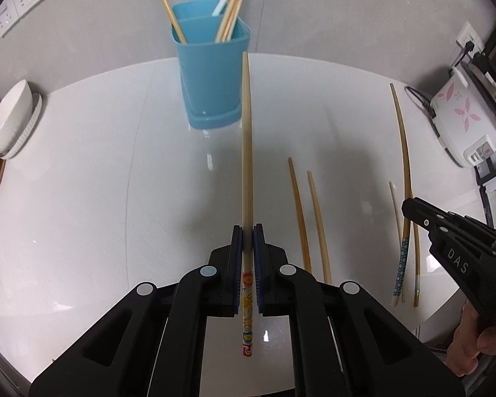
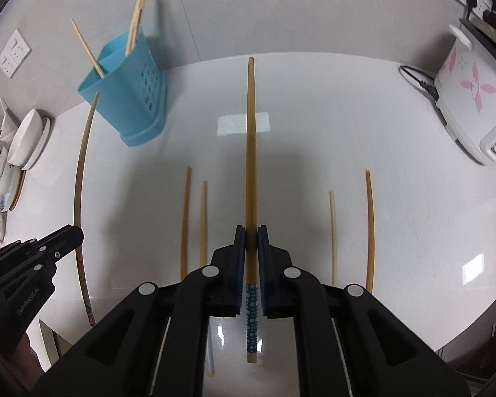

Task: Organize utensils
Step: 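Lift both held chopsticks and carry them to the blue utensil holder, then open the left tool to drop its chopstick into the holder while the right tool holds its chopstick, then lower the blue-patterned chopstick into the holder and open the right tool, then move both open tools back over the remaining chopsticks, then close the left tool on an amber chopstick while the right tool grasps a pale plain chopstick, then lift both held chopsticks and carry them toward the blue utensil holder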

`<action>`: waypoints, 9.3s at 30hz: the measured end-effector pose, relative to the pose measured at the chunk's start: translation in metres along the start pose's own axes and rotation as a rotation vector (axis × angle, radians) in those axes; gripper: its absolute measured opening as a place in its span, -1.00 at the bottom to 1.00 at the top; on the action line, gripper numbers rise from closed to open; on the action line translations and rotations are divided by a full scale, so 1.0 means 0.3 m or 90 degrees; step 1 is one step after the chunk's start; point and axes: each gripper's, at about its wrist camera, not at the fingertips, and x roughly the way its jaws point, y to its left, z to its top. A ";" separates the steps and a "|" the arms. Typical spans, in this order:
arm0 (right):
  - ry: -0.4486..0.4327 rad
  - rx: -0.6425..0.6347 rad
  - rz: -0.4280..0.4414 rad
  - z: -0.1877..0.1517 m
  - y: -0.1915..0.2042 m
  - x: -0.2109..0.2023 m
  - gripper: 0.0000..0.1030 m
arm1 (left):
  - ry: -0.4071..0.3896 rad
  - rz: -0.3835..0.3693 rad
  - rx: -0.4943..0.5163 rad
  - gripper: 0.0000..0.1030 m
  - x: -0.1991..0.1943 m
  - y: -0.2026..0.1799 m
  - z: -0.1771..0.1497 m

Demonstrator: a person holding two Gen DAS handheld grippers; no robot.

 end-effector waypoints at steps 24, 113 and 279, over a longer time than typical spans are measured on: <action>-0.130 -0.043 0.048 0.203 0.198 -0.136 -0.87 | -0.141 -0.017 -0.034 -0.88 -0.168 0.073 0.182; -0.299 -0.045 0.185 0.649 0.394 -0.066 -0.87 | -0.255 0.033 -0.060 0.61 -0.049 0.327 0.490; 0.180 0.035 -0.056 -0.174 -0.180 0.206 -0.93 | 0.165 0.025 -0.007 -0.88 0.251 -0.059 -0.152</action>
